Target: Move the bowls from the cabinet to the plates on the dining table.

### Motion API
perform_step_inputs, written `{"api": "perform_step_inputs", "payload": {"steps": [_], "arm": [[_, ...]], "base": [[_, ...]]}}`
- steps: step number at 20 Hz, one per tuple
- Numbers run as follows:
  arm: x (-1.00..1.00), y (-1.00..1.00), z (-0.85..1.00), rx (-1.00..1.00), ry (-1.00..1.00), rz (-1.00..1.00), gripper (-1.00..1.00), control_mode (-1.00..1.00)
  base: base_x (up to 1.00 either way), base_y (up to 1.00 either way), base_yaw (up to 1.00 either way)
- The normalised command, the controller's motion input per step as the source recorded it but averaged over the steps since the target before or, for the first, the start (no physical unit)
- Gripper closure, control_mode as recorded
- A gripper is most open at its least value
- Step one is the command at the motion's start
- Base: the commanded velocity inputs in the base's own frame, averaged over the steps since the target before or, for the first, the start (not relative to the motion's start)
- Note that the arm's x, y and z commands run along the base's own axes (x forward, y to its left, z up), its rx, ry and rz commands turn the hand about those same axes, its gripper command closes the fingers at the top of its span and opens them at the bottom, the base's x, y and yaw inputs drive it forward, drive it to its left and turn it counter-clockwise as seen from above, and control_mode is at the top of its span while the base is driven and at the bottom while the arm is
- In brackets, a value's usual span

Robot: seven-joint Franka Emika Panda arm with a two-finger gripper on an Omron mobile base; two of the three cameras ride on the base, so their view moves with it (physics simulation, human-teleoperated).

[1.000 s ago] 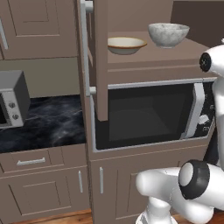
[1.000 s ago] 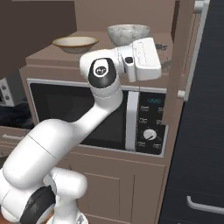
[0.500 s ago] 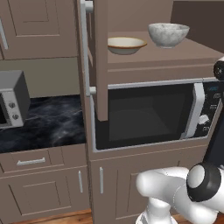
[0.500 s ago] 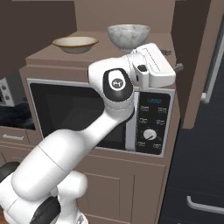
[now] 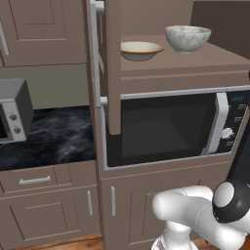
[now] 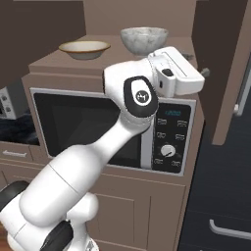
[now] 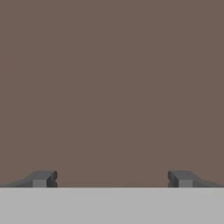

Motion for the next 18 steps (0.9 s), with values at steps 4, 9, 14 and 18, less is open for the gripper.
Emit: {"api": "perform_step_inputs", "payload": {"steps": [4,9,14,18], "arm": [[0.07,-0.07,0.00,0.01,0.01,0.14,-1.00,-1.00],[-0.28,0.25,0.00,-0.04,-0.06,0.03,-1.00,-1.00],[-0.29,0.34,0.09,-0.07,-0.06,0.06,-1.00,-1.00],[-0.21,0.41,0.10,-0.07,0.00,0.10,-1.00,-1.00]], "base": [[0.00,0.00,0.00],[0.00,0.00,0.00],[0.00,0.00,0.00],[0.00,0.00,0.00]]}}
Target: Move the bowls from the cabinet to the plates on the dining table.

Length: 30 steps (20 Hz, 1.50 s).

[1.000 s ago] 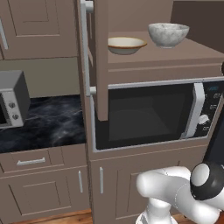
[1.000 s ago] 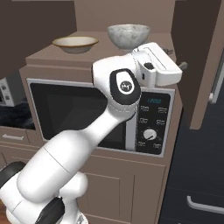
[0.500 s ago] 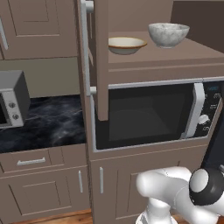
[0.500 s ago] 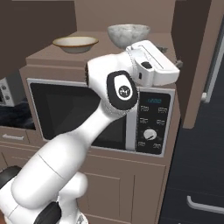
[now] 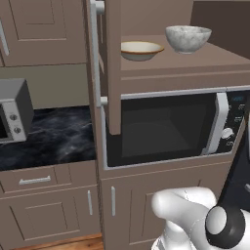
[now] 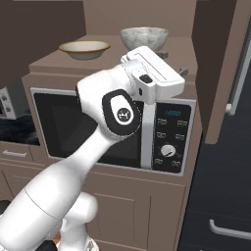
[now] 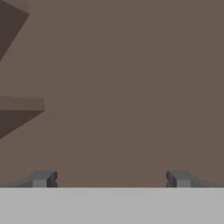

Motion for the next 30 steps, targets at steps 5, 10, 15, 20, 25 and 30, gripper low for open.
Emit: {"api": "perform_step_inputs", "payload": {"steps": [5,10,15,20,25,30], "arm": [[-0.08,0.34,0.04,-0.03,0.00,0.16,-1.00,-1.00],[-0.04,0.24,0.09,-0.01,0.02,0.20,-1.00,-1.00],[0.00,0.14,0.08,-0.01,0.00,0.22,-1.00,-1.00],[0.07,0.23,0.17,0.01,0.06,0.14,-1.00,-1.00],[0.10,0.28,0.19,0.04,0.12,0.07,-1.00,-1.00],[0.02,0.25,0.15,0.08,0.09,0.00,-1.00,-1.00]], "base": [[0.00,0.00,0.00],[0.00,0.00,0.00],[0.00,0.00,0.00],[0.00,0.00,0.00],[0.00,0.00,0.00],[0.00,0.00,0.00]]}}
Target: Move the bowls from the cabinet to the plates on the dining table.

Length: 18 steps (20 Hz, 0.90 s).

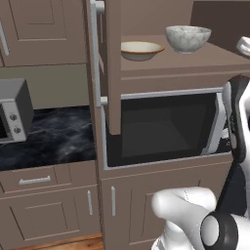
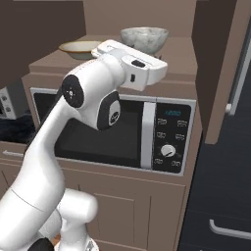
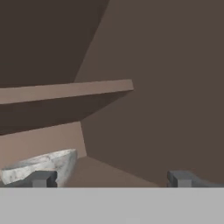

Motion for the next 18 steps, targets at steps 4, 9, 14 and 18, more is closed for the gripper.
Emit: {"api": "perform_step_inputs", "payload": {"steps": [4,9,14,18], "arm": [[0.00,0.25,0.06,0.11,0.09,-0.03,-1.00,-1.00],[0.00,0.25,0.00,0.14,0.10,-0.03,-1.00,-1.00],[0.03,0.12,0.00,0.19,0.11,-0.02,-1.00,-1.00],[0.16,-0.02,0.00,0.25,0.13,0.00,-1.00,-1.00]], "base": [[0.00,0.00,0.00],[0.00,0.00,0.00],[0.00,0.00,0.00],[0.00,0.00,0.00]]}}
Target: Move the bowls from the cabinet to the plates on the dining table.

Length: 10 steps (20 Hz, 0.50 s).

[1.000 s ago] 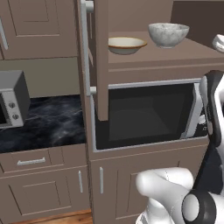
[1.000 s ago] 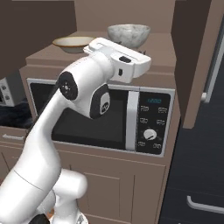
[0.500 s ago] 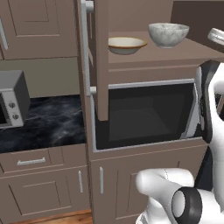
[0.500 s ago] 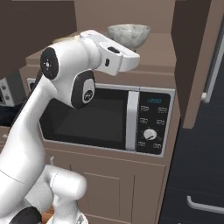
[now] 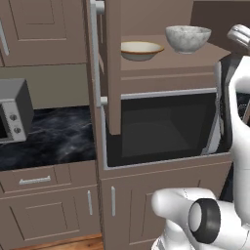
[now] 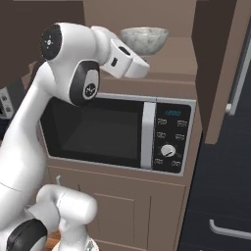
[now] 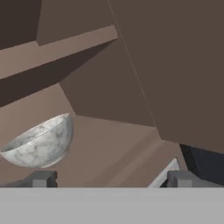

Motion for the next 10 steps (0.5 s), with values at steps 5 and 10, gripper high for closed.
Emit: {"api": "perform_step_inputs", "payload": {"steps": [5,10], "arm": [[0.13,-0.01,0.00,0.25,0.10,0.00,-1.00,-1.00],[0.10,0.00,0.00,0.25,0.06,0.00,-1.00,-1.00]], "base": [[0.00,0.00,0.00],[0.00,0.00,0.00]]}}
